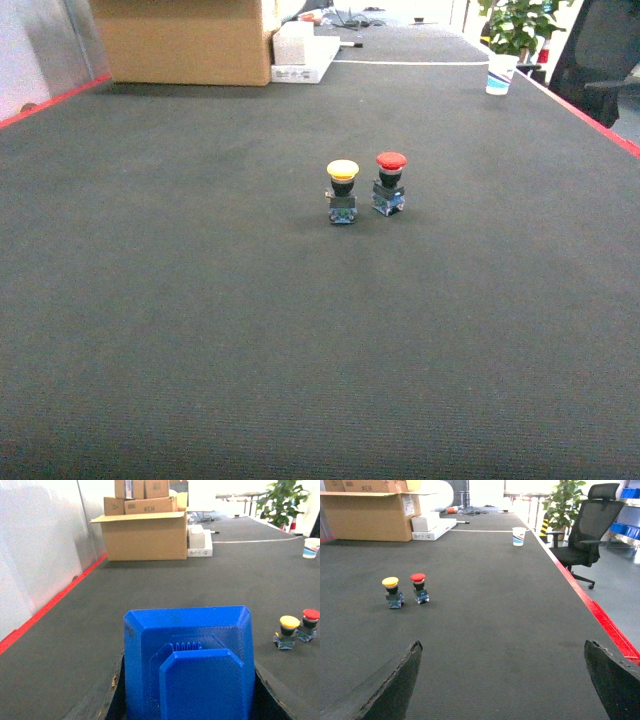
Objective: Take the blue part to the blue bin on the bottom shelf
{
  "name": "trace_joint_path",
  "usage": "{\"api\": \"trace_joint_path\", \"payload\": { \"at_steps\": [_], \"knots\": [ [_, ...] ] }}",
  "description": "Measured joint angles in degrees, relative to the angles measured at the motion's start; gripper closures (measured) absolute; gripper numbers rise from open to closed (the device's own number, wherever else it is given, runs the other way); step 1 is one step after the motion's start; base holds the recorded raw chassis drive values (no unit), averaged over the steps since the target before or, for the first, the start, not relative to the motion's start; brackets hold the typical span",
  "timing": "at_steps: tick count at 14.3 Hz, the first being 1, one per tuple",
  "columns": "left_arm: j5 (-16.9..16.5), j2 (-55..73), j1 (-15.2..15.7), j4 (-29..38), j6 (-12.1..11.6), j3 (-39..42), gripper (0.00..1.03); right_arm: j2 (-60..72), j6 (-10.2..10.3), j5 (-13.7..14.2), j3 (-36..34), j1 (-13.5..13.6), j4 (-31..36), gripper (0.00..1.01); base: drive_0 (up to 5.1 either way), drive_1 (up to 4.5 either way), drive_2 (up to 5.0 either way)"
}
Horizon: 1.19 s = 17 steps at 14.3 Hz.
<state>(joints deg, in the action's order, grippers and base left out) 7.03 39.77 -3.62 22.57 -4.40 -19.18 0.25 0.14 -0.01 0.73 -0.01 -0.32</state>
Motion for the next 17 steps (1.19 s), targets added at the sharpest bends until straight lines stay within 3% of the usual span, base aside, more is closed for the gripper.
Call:
{"api": "trace_joint_path", "payload": {
  "at_steps": [17],
  "knots": [
    [0.5, 0.6, 0.2, -0.4, 0.2, 0.5, 0.58, 0.0, 0.0, 0.0, 0.0, 0.0, 0.0, 0.03, 0.0, 0.00, 0.0]
  ]
}}
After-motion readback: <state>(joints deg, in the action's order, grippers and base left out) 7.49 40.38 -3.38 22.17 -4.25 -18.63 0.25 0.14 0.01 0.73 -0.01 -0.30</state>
